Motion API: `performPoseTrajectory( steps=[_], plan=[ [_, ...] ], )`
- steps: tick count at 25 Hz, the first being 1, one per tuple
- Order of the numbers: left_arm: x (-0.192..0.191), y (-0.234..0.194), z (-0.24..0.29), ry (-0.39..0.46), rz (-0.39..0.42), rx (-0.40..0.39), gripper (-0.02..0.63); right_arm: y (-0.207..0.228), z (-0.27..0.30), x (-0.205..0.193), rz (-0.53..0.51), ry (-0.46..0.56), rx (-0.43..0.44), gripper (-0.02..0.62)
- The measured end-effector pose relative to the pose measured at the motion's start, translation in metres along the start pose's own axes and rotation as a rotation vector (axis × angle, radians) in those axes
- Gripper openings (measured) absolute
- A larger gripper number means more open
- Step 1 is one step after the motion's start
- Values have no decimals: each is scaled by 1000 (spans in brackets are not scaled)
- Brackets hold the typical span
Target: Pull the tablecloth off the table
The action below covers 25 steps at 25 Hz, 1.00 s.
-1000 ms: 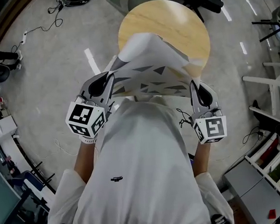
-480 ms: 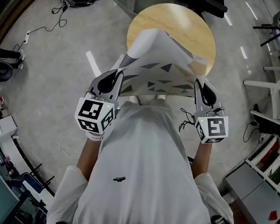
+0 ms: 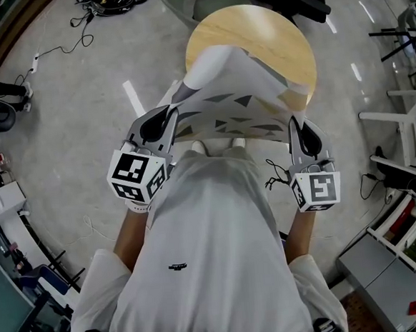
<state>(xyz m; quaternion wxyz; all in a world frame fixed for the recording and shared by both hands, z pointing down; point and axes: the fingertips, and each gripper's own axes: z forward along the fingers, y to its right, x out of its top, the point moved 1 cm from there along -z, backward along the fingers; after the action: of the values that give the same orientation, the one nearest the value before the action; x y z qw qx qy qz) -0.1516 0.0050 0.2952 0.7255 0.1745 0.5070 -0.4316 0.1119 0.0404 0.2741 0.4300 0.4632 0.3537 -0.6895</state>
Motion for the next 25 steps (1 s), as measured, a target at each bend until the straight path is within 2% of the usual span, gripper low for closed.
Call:
performPoseTrajectory(
  steps=[8,18,25],
  plan=[
    [-4,9,2,-1,3,-24,28,3,-14,-3,-11,-1,-40,29],
    [-2,11,1,10,17,-53,28,1,-27,-3,28,6,-100,29],
    [-1,13,-5,23,16,-58,28,-5,-32,0,25,13,-113,29]
  ],
)
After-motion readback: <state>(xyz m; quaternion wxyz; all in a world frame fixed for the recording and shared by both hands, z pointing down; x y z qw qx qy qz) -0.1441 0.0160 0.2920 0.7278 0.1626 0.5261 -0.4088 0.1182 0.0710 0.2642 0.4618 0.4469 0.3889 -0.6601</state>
